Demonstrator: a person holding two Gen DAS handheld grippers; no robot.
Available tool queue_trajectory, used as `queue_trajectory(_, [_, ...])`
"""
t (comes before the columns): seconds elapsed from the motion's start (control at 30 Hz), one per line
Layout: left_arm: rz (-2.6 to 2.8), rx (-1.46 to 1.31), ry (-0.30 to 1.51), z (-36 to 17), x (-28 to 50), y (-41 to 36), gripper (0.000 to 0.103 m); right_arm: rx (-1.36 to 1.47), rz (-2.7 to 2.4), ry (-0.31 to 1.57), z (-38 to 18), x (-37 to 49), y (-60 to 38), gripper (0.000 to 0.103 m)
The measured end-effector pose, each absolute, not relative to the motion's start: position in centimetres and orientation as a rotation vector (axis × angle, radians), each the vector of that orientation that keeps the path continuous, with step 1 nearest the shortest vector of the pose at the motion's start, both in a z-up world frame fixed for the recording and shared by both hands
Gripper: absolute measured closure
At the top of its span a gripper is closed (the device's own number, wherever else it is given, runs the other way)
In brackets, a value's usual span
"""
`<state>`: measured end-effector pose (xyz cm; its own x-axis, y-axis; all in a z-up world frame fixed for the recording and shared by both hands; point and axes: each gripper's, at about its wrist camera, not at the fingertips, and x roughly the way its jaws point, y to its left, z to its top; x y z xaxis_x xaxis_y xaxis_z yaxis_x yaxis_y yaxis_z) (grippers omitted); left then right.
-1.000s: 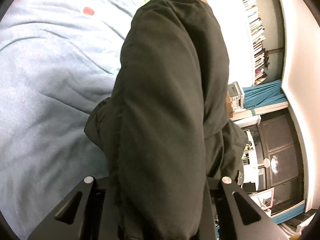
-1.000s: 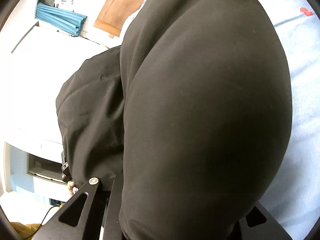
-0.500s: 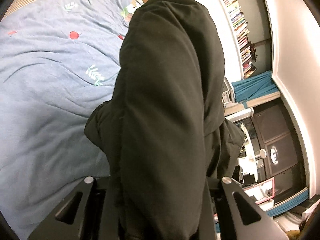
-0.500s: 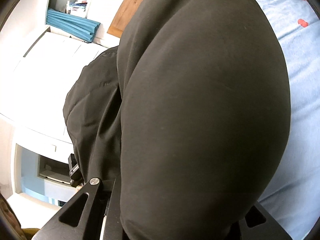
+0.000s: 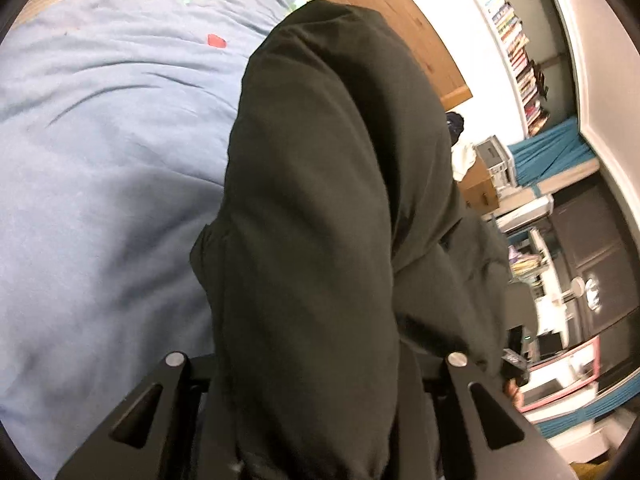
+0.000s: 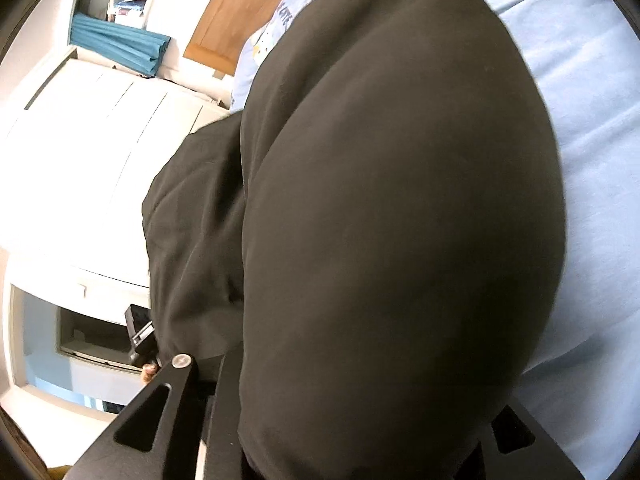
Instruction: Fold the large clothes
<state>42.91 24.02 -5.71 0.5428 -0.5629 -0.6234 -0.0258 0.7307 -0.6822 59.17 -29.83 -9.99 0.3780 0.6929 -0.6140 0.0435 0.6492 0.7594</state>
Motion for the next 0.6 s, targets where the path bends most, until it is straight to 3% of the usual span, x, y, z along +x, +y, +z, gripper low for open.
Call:
queue_trajectory(0.13, [-0.330, -0.655, 0.938, -8.3, 43.5, 24.3, 0.066, 0.745, 0.479, 1.092, -11.2, 59.3, -30.3, 0.062])
queue_trajectory(0.23, [-0.315, -0.661, 0.921, -9.2, 43.9, 24.4, 0.059, 0.732, 0.462, 1.074, -10.7, 59.5, -30.3, 0.047])
queue_trajectory(0.3, [-0.303, -0.661, 0.917, -9.6, 43.7, 24.7, 0.054, 0.728, 0.433, 1.063, -10.7, 59.1, -30.6, 0.029])
queue_trajectory(0.37, [-0.293, -0.657, 0.914, -9.8, 43.9, 24.5, 0.053, 0.747, 0.406, 1.039, -10.0, 55.6, -32.1, 0.021])
queue_trajectory(0.6, [-0.284, -0.656, 0.901, -8.8, 42.8, 24.7, 0.047, 0.718, 0.343, 0.991, -8.0, 54.6, -32.6, 0.021])
